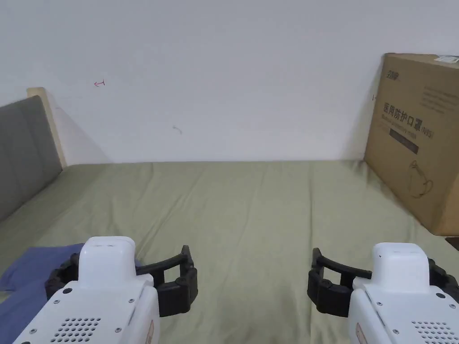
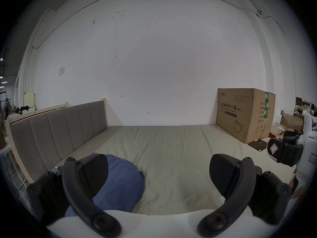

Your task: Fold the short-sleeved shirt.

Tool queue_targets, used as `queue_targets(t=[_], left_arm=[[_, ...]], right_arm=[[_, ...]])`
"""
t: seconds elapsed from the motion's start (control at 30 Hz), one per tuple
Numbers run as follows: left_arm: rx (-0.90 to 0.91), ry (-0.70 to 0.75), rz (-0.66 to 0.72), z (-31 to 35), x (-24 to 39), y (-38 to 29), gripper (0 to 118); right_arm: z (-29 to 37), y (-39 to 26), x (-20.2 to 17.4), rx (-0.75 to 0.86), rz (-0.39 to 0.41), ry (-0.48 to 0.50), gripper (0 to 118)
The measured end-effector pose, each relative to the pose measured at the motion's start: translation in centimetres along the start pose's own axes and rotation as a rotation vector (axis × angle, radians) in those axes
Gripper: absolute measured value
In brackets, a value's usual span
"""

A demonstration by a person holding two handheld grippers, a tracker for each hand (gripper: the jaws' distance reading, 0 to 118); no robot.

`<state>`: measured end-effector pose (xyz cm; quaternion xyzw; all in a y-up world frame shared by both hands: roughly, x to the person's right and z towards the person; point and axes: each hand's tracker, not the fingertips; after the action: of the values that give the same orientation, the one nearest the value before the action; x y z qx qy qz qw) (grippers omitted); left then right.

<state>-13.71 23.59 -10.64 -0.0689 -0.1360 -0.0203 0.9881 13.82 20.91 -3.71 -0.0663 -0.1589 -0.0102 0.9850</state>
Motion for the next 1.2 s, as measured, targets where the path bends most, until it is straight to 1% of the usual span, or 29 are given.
queue_targets(t=[0.3,0.4,0.43,0.5,0.53,0.6,0.67,0.77,0.8,0.83,0.87,0.9,0.97,1.0,1.03,1.1,1.13,1.17,1.2], left_arm=[[-0.010,0.001,-0.002,-0.1,0.0,-0.2,118],[-0.010,-0.001,0.009,-0.2,0.0,-0.1,118],[-0.006,-0.002,0.031,-0.2,-0.1,-0.1,118],[0.015,-0.014,0.111,-0.2,-0.6,0.1,118],[0.036,-0.019,0.176,-0.1,-1.1,0.2,118],[0.067,-0.044,0.365,-0.1,-2.4,-0.2,118],[0.080,-0.097,0.614,-0.5,-4.3,-1.3,118],[0.032,-0.161,1.064,-1.8,-7.1,-5.0,118],[0.007,-0.164,1.178,-2.1,-7.7,-6.5,118],[-0.014,-0.155,1.279,-2.6,-8.3,-8.2,118],[-0.061,-0.112,1.357,-2.9,-8.7,-9.5,118],[-0.100,-0.075,1.357,-3.0,-9.0,-10.3,118],[-0.138,-0.021,1.276,-3.2,-9.0,-10.9,117],[-0.135,-0.016,1.166,-3.2,-8.8,-10.2,117],[-0.138,0.003,1.048,-3.3,-8.4,-8.9,117],[-0.105,0.009,0.781,-3.4,-6.7,-5.6,117],[-0.076,0.006,0.646,-3.3,-5.7,-3.9,117],[-0.045,0.007,0.520,-3.1,-4.7,-2.5,117],[-0.015,0.014,0.396,-2.8,-3.5,-1.3,117]], right_arm=[[-0.1,-0.2,0.0,-0.012,0.000,0.000,118],[-0.2,0.2,-0.1,-0.016,0.004,-0.021,118],[-0.2,0.7,-0.4,-0.004,0.048,-0.068,118],[0.0,1.7,-1.6,0.062,0.152,-0.123,118],[0.3,2.3,-2.5,0.100,0.232,-0.149,118],[0.6,3.0,-4.5,0.169,0.423,-0.167,118],[0.7,2.7,-6.9,0.215,0.673,-0.160,118],[-0.2,-0.5,-10.6,0.265,1.167,-0.191,118],[-0.4,-2.0,-11.3,0.276,1.300,-0.173,118],[-0.6,-3.8,-12.0,0.292,1.418,-0.158,118],[-0.7,-5.1,-12.4,0.281,1.461,-0.132,118],[-0.7,-5.6,-12.7,0.238,1.438,-0.091,118],[-0.7,-5.4,-12.8,0.130,1.233,0.004,118],[-0.8,-4.9,-12.6,0.101,1.139,0.025,118],[-1.5,-4.3,-11.6,0.078,1.036,0.026,118],[-2.3,-2.3,-10.5,0.034,0.811,-0.008,118],[-2.8,-0.9,-9.5,0.006,0.658,-0.025,118],[-2.9,0.4,-8.1,-0.014,0.495,-0.012,118],[-3.0,1.3,-6.6,-0.042,0.322,0.030,118]])
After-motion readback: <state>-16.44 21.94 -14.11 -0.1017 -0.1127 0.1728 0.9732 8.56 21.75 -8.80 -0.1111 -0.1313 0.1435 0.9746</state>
